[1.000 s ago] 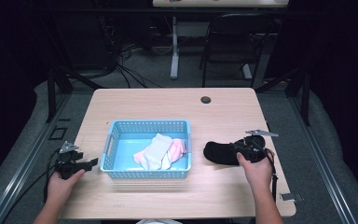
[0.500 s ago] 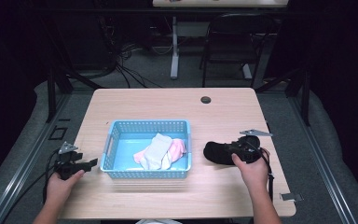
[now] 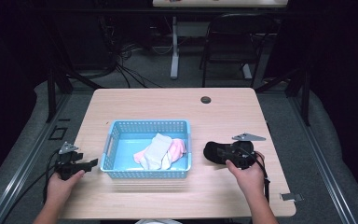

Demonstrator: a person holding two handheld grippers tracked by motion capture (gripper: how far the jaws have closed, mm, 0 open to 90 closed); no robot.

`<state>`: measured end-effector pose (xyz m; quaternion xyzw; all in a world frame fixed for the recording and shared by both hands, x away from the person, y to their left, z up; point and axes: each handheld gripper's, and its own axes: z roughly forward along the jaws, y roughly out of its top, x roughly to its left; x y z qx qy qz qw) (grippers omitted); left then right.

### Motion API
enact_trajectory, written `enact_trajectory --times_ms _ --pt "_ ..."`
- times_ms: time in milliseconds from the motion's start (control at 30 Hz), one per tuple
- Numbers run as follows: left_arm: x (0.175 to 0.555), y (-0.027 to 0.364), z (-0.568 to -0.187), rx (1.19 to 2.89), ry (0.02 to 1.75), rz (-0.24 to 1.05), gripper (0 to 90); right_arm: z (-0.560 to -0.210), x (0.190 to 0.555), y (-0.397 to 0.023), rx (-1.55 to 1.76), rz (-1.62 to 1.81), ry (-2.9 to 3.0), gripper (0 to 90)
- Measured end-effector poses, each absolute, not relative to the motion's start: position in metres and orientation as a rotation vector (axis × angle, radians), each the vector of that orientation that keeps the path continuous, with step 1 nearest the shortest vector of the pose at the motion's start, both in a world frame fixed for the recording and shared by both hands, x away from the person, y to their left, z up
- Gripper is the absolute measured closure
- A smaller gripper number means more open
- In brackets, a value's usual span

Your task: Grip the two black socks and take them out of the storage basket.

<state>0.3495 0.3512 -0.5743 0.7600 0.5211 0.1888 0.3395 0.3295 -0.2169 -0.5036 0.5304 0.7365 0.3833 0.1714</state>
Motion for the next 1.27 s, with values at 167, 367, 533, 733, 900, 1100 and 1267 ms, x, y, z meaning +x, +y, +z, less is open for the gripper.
enact_trajectory --times_ms 167,367,533,733,900,1100,1267 --pt "0.35 0.351 -0.575 1.98 1.358 0.489 24.8 -0.51 0.329 -0.212 1.5 1.084 2.112 60.8" --pt "0.35 0.351 -0.575 1.979 1.358 0.486 24.8 -0.522 0.33 -0.205 1.472 1.078 2.136 60.1" --pt "0.35 0.351 -0.575 1.987 1.354 0.481 24.8 -0.535 0.332 -0.194 1.43 1.047 2.185 60.0" --pt "0.35 0.351 -0.575 1.981 1.354 0.481 24.8 -0.542 0.332 -0.183 1.386 1.036 2.205 59.4" --pt "0.35 0.351 -0.574 1.981 1.351 0.482 24.8 -0.548 0.333 -0.18 1.383 1.013 2.225 58.8" --pt "0.35 0.351 -0.574 1.982 1.354 0.486 24.8 -0.549 0.334 -0.182 1.372 1.01 2.227 58.7" --pt "0.35 0.352 -0.574 1.983 1.354 0.484 24.8 -0.543 0.334 -0.193 1.405 1.047 2.133 56.8"
